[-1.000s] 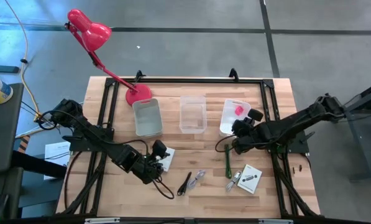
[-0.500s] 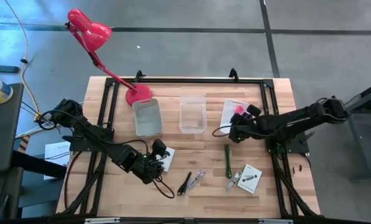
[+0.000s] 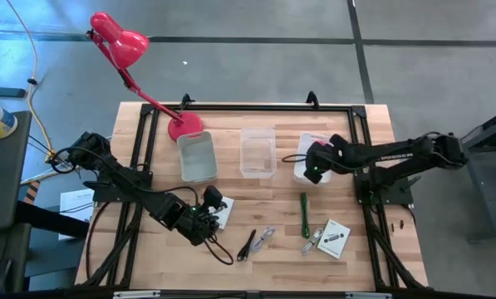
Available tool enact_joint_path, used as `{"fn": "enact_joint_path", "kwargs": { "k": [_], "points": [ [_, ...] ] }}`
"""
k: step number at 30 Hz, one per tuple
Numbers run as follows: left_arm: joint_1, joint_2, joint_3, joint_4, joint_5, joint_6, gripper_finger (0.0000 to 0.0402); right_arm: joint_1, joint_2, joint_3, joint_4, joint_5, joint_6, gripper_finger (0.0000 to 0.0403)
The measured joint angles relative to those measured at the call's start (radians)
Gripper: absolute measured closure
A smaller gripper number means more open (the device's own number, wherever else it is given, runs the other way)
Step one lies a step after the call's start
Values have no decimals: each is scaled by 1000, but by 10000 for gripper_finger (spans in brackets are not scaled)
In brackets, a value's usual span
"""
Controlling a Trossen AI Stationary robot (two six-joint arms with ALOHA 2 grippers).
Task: Pick and place items into bin
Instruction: Put the white charger adapter into the white bin, then put the green USB cable into the transparent bin
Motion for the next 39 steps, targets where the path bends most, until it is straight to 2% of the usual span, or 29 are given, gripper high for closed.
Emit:
{"fn": "enact_joint_path", "kwargs": {
  "k": [5,15,28,35,39],
  "points": [
    [0,0,0,0,0,0,131,-33,0,1,0,-33,0,269],
    [0,0,0,-1,-2,0,131,-38,0,2,12,-18,0,264],
    [0,0,0,-6,-2,2,131,-27,-7,2,18,2,3,171],
    [0,0,0,29,9,14,131,6,-108,2,47,59,-26,166],
    [0,5,0,158,100,89,131,35,-199,2,66,88,-50,166]
  ]
}}
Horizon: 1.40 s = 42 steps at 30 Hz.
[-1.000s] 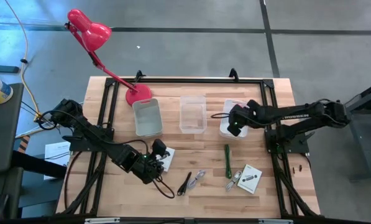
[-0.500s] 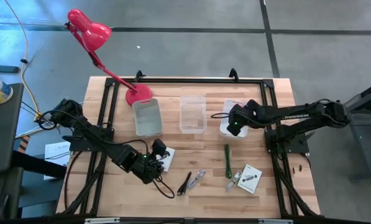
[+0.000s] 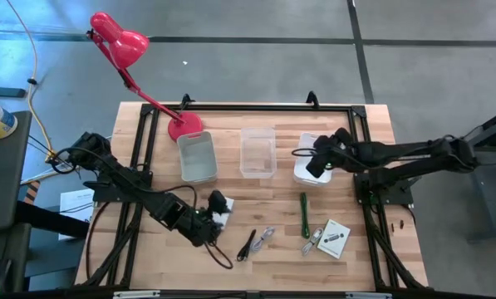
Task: Pick and place items into bin
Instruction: Put the green USB cable into the transparent bin
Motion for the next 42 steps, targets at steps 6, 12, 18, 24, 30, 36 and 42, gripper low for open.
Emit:
{"fn": "enact_joint_path", "kwargs": {
  "k": [6,12,18,24,30,36,42],
  "points": [
    [-1,35,1,167,141,183,130,82,-115,0,61,-70,-63,166],
    [23,131,1,311,197,307,130,213,-145,0,156,-112,-81,166],
    [81,195,17,311,222,286,130,346,-134,0,257,-133,-72,166],
    [100,199,21,306,222,281,130,477,-70,0,285,-136,9,166],
    [100,199,21,299,225,282,130,587,56,0,288,-139,155,166],
    [100,199,21,296,225,282,131,691,186,0,288,-142,347,167],
    [100,199,21,295,220,282,131,765,317,0,254,-143,539,167]
  ]
}}
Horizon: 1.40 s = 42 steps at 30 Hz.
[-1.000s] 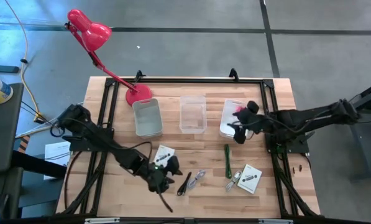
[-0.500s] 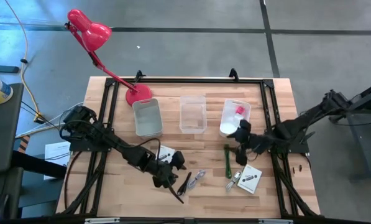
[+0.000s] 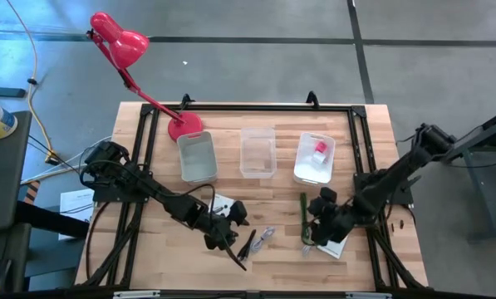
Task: Pick and place items into bin
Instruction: Put the green USB cable into the transparent bin
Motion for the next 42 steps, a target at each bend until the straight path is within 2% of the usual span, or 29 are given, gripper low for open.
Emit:
{"fn": "enact_joint_path", "kwargs": {
  "k": [8,21,31,42],
  "points": [
    [0,0,0,-27,-7,-1,131,46,118,0,-59,18,185,167],
    [0,0,0,-51,-10,-26,131,-50,226,0,-9,-67,222,167],
    [0,0,0,-70,-10,-34,131,-135,250,0,181,-108,33,167],
    [-2,0,-1,-172,-8,-120,130,-239,250,0,225,-145,-157,167]
  ]
}}
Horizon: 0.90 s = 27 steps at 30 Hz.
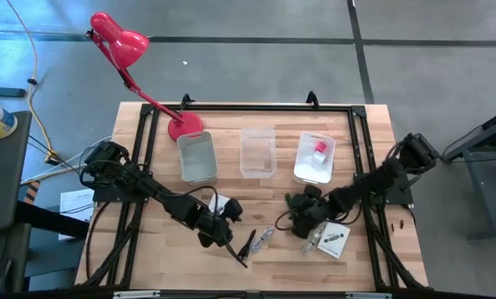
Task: Pick and place items into bin
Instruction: Put the green USB cable into the transparent bin
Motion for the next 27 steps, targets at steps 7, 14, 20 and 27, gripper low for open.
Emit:
{"fn": "enact_joint_path", "kwargs": {
  "k": [7,14,20,27],
  "points": [
    [0,0,0,-9,1,-16,130,-50,0,0,-7,-19,-2,167],
    [0,0,0,-8,1,-15,130,-40,0,0,-89,-19,123,167],
    [0,0,0,-7,1,-13,131,-34,0,41,-167,6,123,179],
    [0,0,0,-6,0,-15,131,-35,0,68,-192,-13,96,275]
  ]
}}
